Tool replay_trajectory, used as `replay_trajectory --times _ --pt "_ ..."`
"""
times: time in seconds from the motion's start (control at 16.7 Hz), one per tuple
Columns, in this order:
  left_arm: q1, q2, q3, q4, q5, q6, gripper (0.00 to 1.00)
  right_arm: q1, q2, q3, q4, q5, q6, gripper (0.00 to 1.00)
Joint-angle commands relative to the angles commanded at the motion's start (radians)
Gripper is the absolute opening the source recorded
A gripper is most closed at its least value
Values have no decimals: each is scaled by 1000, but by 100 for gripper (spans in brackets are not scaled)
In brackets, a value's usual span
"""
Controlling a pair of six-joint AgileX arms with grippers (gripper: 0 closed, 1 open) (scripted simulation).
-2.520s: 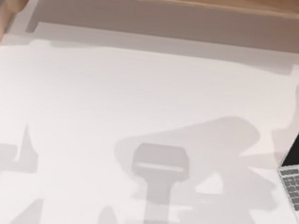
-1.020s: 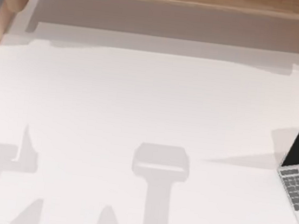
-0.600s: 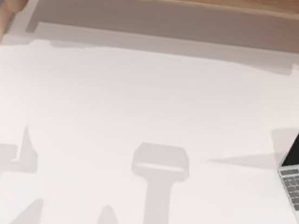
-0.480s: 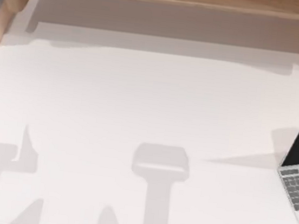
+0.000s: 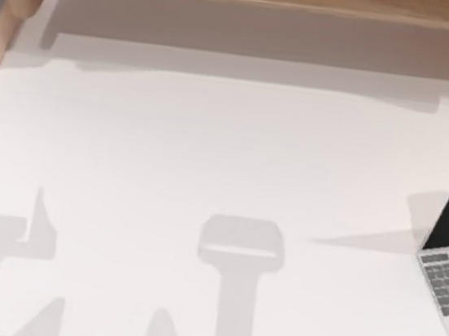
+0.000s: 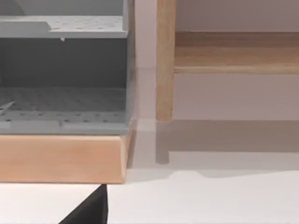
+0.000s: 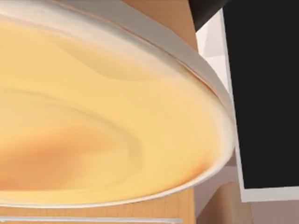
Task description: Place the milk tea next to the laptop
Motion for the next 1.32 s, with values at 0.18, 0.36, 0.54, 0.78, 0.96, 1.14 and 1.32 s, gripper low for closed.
replay_trajectory --times 0.18,0.36,0.54,0.78,0.96,1.14,1.32 --pt "0 0 0 0 0 0 100 0 0 0 0 0 0 0" --pt "0 0 0 0 0 0 100 0 0 0 0 0 0 15" --pt "0 0 0 0 0 0 100 0 0 0 0 0 0 38" --pt "0 0 0 0 0 0 100 0 0 0 0 0 0 68" --pt "0 0 0 0 0 0 100 0 0 0 0 0 0 90" --pt "0 0 0 0 0 0 100 0 0 0 0 0 0 100" --pt "0 0 0 0 0 0 100 0 0 0 0 0 0 100"
